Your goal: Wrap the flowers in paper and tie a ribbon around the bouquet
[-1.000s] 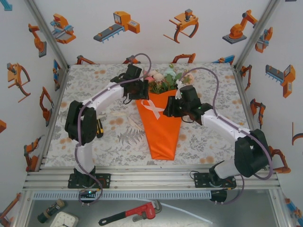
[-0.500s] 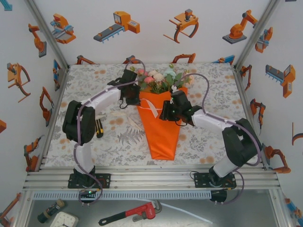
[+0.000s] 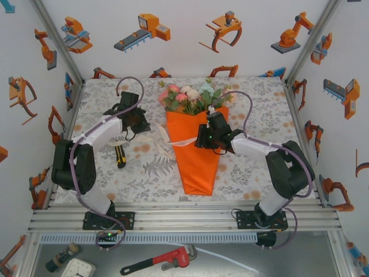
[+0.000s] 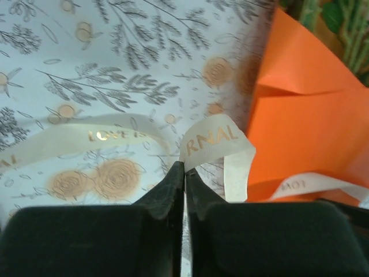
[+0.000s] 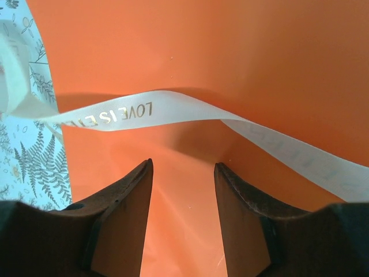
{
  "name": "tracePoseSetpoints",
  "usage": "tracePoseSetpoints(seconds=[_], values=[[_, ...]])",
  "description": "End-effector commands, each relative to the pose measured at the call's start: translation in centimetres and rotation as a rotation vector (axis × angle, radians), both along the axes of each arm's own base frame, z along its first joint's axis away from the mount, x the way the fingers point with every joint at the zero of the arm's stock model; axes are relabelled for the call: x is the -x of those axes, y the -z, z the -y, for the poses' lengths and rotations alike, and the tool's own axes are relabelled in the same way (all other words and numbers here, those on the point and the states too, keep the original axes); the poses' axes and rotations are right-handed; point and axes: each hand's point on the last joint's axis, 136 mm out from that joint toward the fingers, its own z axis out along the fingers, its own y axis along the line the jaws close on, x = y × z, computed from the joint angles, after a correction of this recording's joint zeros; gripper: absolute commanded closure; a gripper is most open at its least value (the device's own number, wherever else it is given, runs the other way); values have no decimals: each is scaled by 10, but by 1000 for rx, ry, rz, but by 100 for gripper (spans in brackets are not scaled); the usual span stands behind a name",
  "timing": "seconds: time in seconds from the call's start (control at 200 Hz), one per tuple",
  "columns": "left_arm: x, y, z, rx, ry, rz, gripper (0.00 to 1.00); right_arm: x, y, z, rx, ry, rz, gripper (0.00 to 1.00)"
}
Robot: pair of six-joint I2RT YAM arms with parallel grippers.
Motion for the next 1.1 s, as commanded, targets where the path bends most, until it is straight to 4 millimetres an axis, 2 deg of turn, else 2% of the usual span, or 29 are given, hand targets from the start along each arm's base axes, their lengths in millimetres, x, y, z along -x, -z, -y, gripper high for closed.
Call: tracePoseSetpoints(seconds=[0.0, 0.09, 0.175, 0.27, 0.37, 0.451, 0.511, 0.551, 0.611, 0.756, 0.896, 0.936, 1.016, 1.096], values=[[-10, 3, 8, 69, 53, -23, 67, -2, -29, -15, -86, -37, 49, 53], [-14, -18, -1, 62, 66, 17, 55, 1, -43, -21, -134, -61, 65, 53], [-13, -35, -34, 37, -8, 22, 54, 3, -56, -24, -169, -69, 79, 53], [1, -41, -99, -50, -193, -4, 56, 8, -74, -26, -194, -86, 110, 52], [33, -31, -182, -219, -483, -77, 59, 10, -87, -21, -201, -76, 144, 52], [47, -19, -220, -221, -589, -122, 58, 13, -97, -19, -211, -72, 166, 52], [49, -9, -238, -209, -620, -151, 54, 14, -102, -17, -216, -74, 180, 51], [48, -2, -245, -198, -617, -174, 52, 16, -104, -17, -220, -78, 187, 51], [39, 7, -245, -160, -564, -193, 51, 18, -109, -17, -226, -86, 200, 50], [13, 24, -226, -59, -446, -166, 47, 20, -111, -15, -225, -95, 220, 49], [11, 51, -230, -74, -468, -258, 48, 21, -105, -14, -216, -96, 215, 48], [11, 59, -231, -83, -469, -294, 53, 21, -102, -14, -211, -96, 212, 48], [13, 68, -232, -96, -469, -330, 71, 21, -98, -12, -205, -92, 207, 49], [15, 59, -233, -105, -468, -322, 99, 21, -101, -11, -208, -87, 213, 49]])
